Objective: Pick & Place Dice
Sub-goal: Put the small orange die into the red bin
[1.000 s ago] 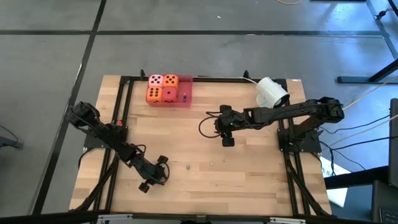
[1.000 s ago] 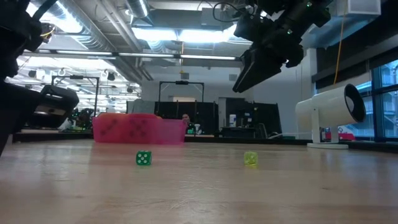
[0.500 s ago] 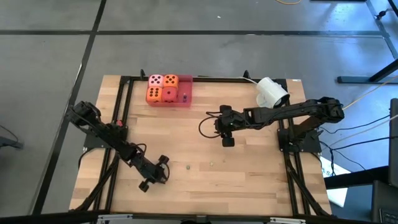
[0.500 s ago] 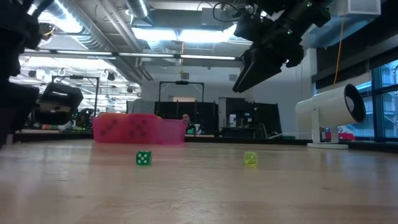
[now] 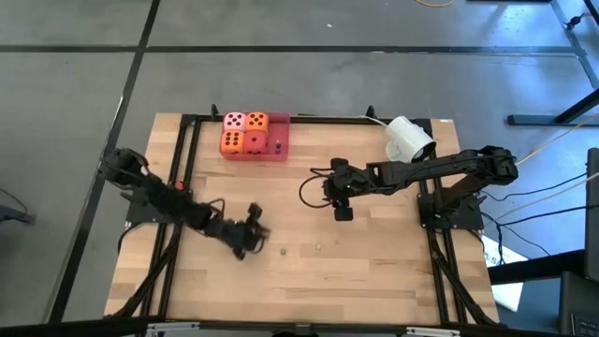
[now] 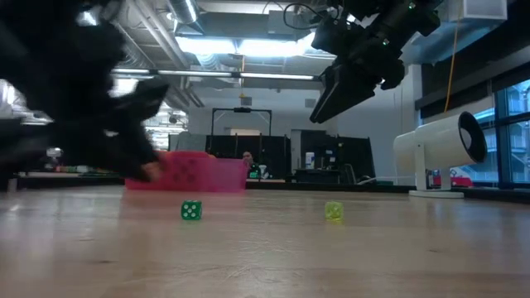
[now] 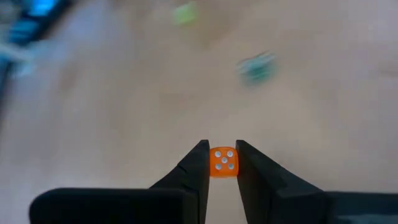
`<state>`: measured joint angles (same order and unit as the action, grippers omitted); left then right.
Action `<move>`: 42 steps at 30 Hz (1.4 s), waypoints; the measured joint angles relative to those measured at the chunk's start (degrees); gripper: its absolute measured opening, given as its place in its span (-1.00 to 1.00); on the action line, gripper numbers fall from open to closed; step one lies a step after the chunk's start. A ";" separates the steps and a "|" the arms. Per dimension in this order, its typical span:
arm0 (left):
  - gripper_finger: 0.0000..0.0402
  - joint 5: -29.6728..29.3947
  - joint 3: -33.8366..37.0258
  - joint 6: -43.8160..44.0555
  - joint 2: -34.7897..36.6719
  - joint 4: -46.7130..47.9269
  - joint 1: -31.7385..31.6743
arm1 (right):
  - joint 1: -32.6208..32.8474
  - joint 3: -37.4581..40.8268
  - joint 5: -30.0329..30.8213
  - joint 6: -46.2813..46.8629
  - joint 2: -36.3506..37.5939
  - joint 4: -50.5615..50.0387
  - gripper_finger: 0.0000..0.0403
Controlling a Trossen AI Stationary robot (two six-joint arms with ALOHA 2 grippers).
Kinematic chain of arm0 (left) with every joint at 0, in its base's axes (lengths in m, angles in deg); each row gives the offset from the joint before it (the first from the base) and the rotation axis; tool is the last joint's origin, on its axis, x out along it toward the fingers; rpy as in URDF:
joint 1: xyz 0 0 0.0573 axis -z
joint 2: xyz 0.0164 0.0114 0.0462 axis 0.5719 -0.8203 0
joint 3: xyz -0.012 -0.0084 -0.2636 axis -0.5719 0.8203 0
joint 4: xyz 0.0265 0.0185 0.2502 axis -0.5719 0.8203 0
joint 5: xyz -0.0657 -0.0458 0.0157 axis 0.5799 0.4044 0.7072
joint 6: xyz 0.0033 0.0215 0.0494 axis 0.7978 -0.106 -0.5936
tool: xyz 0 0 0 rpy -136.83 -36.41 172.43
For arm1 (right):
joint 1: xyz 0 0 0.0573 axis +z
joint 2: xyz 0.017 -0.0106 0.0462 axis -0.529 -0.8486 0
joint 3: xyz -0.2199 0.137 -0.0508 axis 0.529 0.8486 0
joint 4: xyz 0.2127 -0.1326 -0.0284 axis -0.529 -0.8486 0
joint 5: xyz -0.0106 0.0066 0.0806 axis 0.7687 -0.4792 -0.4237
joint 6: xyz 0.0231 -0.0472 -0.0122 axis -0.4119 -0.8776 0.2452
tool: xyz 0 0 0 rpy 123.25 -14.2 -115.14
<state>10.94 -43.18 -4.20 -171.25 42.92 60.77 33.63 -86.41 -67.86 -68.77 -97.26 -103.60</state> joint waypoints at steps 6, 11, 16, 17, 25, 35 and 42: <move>-0.69 -6.16 0.00 -13.23 1.53 -1.12 -11.74 | 0.00 0.00 0.02 0.00 0.00 0.00 -0.12; -0.69 -7.13 -0.09 -22.18 1.93 -8.42 -23.48 | 0.00 0.00 0.04 0.00 0.00 -0.02 -0.12; -0.70 -7.05 -0.38 -23.16 1.96 -18.78 -34.91 | 0.00 0.00 0.04 -0.01 0.00 0.00 -0.12; -0.70 -6.96 -0.92 -22.27 1.96 -19.04 -37.20 | 0.00 0.00 0.07 -0.10 0.00 0.00 -0.12; -0.70 7.71 -10.49 -11.34 -0.89 -4.75 -53.43 | 0.00 0.00 0.17 -2.89 0.00 -0.02 -0.12; -0.70 8.28 -36.50 3.26 -7.45 38.80 -59.50 | 0.00 -0.02 0.17 -2.89 0.00 -0.05 -0.12; -0.65 11.96 -38.56 3.67 -11.22 40.23 -61.79 | 0.00 -0.02 0.12 -2.56 0.00 -0.40 -0.12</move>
<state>22.89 -81.74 -0.53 -182.47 83.15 -1.02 33.63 -86.43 -67.73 -71.33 -97.26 -104.00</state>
